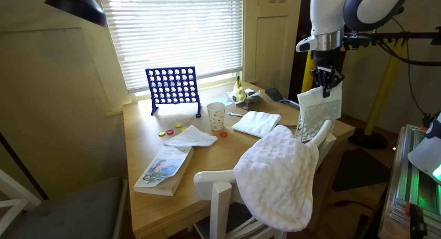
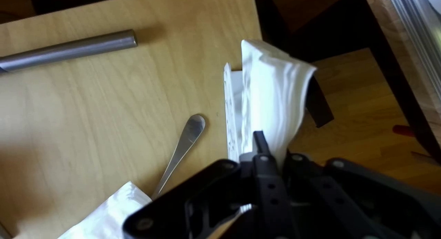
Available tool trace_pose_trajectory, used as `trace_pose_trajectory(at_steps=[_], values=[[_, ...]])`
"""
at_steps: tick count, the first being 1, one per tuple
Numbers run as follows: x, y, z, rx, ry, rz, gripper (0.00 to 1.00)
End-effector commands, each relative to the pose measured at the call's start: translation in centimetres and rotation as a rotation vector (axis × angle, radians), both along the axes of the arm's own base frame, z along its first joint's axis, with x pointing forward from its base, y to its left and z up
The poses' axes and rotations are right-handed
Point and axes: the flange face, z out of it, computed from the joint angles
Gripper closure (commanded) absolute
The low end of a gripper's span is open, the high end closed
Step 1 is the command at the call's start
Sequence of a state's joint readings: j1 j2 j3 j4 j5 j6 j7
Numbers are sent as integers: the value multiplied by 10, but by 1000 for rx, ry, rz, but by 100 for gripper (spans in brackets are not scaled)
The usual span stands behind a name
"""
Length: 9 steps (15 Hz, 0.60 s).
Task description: Put some of the napkins inside the white napkin holder
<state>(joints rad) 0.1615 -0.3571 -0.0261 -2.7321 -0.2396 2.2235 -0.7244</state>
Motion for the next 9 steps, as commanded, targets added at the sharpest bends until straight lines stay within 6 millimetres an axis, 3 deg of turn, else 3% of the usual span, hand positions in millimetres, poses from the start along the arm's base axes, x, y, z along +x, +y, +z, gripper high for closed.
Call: trace_pose_trajectory(at_steps=[1,2,9], values=[[-14,7,2,4,-44,70,99],[-1,11,8,2,-45,77,99],[5,15,17,43,-108,138,99]])
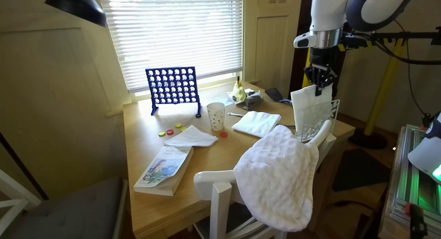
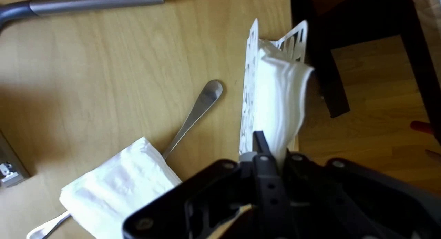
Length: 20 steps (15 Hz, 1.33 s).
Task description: Put some of the napkins inside the white napkin holder
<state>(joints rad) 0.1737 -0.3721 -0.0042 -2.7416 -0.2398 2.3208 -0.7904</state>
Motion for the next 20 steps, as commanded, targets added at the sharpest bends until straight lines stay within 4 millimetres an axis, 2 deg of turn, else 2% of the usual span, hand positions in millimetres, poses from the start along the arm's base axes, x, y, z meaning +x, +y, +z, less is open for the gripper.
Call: trace_pose_trajectory(at_steps=[1,7,19,20], values=[[-1,-1,8,17,-18,24,99],[-12,-1,6,13,67,-26,99],[-3,-27,-10,29,85,-42,99],[-4,-28,-13,37,98,-42,71]])
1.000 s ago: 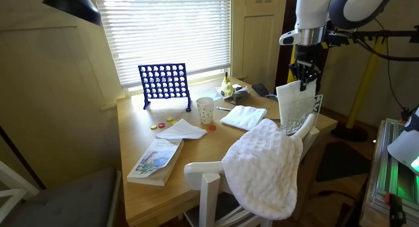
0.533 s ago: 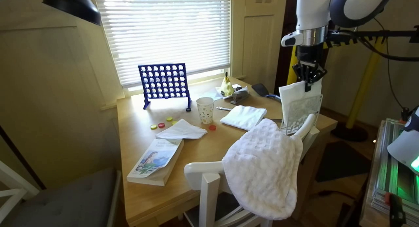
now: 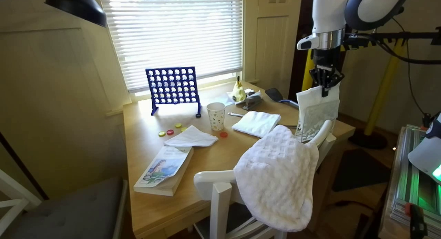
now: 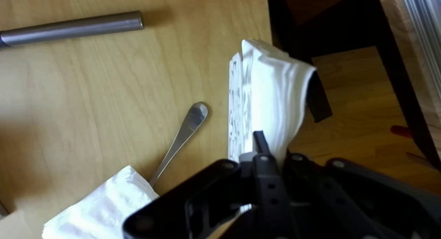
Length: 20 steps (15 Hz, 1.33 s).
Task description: Put some of the napkins inside the white napkin holder
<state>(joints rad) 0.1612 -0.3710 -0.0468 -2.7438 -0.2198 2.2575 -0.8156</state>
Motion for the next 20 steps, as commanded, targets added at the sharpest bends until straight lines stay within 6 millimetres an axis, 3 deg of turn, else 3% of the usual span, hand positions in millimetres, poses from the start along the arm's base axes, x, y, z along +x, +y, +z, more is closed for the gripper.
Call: trace_pose_trajectory(at_steps=[1,7,11,17,20], values=[[1,-7,-8,28,30,13,71],[0,-4,-13,19,48,36,29],[-4,9,4,-45,9,54,2],[-20,20,22,-81,25,-4,0],[-12,19,14,-63,23,32,0]])
